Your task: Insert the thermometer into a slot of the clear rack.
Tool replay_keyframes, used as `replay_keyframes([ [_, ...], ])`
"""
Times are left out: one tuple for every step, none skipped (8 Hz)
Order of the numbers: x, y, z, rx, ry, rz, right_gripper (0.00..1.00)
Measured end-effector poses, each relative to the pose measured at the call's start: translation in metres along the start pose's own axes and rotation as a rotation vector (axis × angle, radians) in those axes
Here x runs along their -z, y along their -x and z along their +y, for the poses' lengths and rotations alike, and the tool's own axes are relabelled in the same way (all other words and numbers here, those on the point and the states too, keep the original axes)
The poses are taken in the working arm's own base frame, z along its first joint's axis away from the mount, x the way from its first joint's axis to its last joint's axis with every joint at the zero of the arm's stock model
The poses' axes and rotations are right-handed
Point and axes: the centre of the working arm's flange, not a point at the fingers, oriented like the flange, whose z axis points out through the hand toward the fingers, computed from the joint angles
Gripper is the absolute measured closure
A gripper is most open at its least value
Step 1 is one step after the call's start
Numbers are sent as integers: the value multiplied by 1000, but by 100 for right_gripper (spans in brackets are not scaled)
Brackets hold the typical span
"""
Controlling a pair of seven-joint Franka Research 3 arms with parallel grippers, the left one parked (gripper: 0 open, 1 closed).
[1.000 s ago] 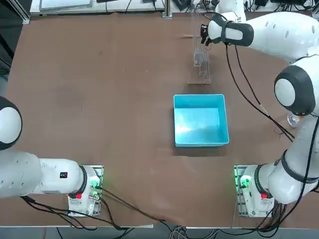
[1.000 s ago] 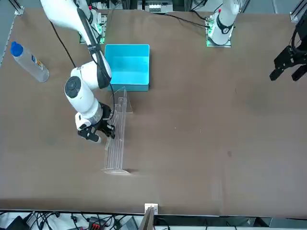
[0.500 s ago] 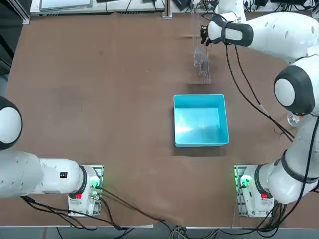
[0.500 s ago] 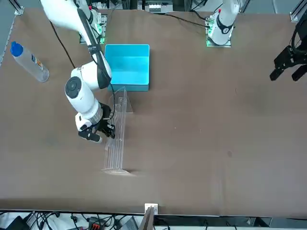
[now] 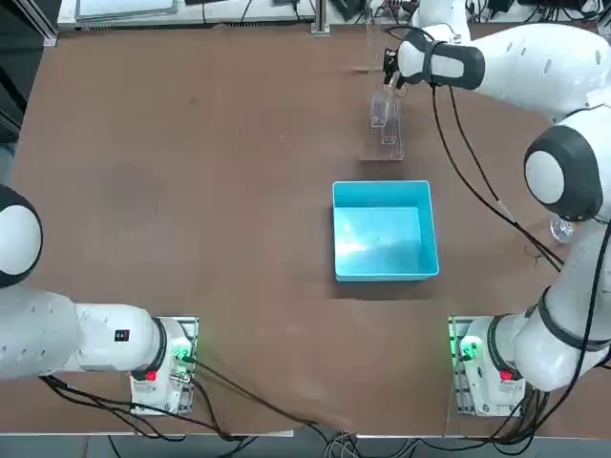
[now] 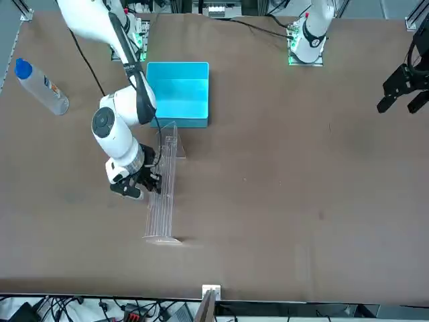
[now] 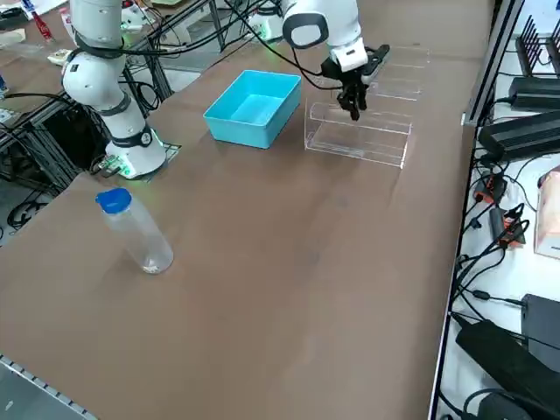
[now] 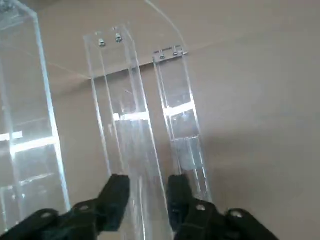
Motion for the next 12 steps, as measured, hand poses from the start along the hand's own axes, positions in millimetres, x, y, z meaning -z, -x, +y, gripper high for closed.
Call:
replay_keyframes([
  [0, -2, 3, 0, 4, 2, 28],
  [0, -2, 3, 0, 4, 3, 25],
  [1, -3, 3, 1, 3, 3, 26],
  [2, -3, 4, 0, 4, 3, 27],
  [5, -5, 6, -3, 11, -6, 29],
  [14, -12, 14, 15, 27, -22, 29],
  [31, -21, 28, 45, 47, -43, 29],
  [55, -30, 47, 81, 67, -73, 26],
  [83, -38, 69, 116, 82, -108, 26],
  [112, -43, 92, 146, 87, -141, 23],
  [141, -47, 114, 163, 86, -161, 15],
  [170, -49, 134, 168, 85, -169, 10],
])
